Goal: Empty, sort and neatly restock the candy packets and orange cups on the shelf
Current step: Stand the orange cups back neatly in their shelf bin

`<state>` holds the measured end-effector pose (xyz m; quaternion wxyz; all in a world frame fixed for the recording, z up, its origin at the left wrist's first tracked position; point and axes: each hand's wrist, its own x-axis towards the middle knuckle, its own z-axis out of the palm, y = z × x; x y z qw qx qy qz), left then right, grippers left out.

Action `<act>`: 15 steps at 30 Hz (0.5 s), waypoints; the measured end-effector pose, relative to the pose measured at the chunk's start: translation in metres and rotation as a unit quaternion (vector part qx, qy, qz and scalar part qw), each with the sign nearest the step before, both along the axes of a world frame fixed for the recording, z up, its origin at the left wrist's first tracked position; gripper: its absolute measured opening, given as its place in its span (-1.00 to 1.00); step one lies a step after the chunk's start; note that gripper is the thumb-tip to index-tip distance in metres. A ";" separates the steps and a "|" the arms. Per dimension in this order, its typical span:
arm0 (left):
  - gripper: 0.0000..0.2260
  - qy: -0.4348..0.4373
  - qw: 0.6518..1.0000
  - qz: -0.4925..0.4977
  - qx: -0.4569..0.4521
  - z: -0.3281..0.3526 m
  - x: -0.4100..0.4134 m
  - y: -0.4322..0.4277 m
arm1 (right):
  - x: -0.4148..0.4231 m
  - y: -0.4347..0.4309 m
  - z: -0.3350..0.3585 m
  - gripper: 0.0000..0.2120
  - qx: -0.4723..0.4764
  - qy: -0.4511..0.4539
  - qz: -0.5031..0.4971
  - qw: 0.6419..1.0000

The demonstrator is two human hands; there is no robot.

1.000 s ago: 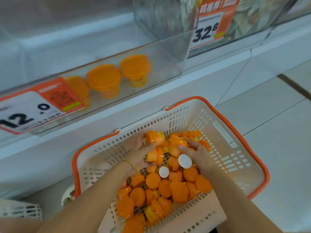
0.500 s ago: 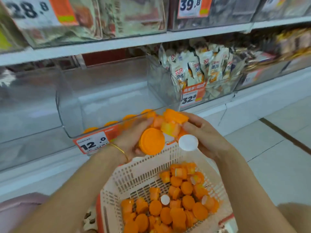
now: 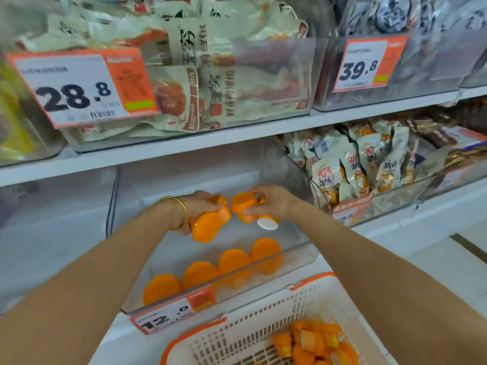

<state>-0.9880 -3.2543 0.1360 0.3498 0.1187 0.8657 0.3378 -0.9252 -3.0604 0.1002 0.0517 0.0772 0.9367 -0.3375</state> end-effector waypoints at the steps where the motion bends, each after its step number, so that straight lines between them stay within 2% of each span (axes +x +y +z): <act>1: -0.62 0.005 1.000 -0.019 -0.021 -0.005 -0.006 0.002 | -0.006 0.001 -0.007 -0.45 -0.007 -0.010 0.010 1.000; 5: -0.39 0.030 0.987 -0.100 -0.124 -0.019 -0.024 0.003 | -0.017 0.003 -0.019 -0.44 0.007 -0.039 0.059 0.997; 7: -0.34 0.049 0.974 -0.141 -0.169 -0.023 -0.027 0.001 | -0.015 0.004 -0.015 -0.38 0.097 -0.050 0.090 0.990; 10: -0.26 0.071 0.942 -0.212 -0.251 -0.023 -0.026 -0.002 | -0.008 0.001 -0.014 -0.31 0.254 -0.077 0.102 0.959; 12: -0.29 0.083 0.934 -0.220 -0.268 -0.021 -0.024 -0.007 | -0.006 -0.002 -0.015 -0.29 0.297 -0.072 0.089 0.948; 15: -0.50 0.084 0.959 -0.133 -0.237 -0.017 -0.022 -0.012 | -0.005 -0.007 -0.014 -0.21 0.286 -0.078 0.073 0.952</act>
